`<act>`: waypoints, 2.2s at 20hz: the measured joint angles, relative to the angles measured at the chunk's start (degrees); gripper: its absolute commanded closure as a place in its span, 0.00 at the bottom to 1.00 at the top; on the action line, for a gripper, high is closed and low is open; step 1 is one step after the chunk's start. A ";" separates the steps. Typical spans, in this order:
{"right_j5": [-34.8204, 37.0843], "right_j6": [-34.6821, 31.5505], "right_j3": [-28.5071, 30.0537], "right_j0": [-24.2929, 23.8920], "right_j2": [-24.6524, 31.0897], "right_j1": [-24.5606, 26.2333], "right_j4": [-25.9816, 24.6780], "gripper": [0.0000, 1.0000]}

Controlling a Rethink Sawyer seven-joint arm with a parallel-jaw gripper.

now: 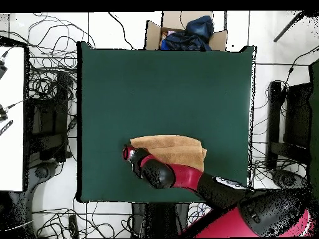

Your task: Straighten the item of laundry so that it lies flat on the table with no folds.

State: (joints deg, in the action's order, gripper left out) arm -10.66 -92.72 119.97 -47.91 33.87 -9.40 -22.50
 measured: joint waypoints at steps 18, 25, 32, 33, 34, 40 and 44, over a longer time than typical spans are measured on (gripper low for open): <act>9.58 0.00 -0.93 11.85 -10.50 -10.84 3.61 1.00; 18.14 0.00 -3.15 20.02 -17.43 -13.45 3.62 1.00; 18.74 0.00 -3.61 20.09 -18.83 -13.90 3.61 1.00; 18.74 0.00 -3.61 19.75 -18.81 -13.88 3.61 1.00; 18.73 0.00 -3.61 19.52 -18.77 -13.85 3.61 1.00; 16.07 0.00 -2.51 10.80 -14.32 -11.99 3.31 1.00; 11.65 0.00 -1.97 3.81 -10.18 -9.61 3.11 1.00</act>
State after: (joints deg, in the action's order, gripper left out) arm 0.98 -92.72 118.00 -44.10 23.69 -19.02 -19.39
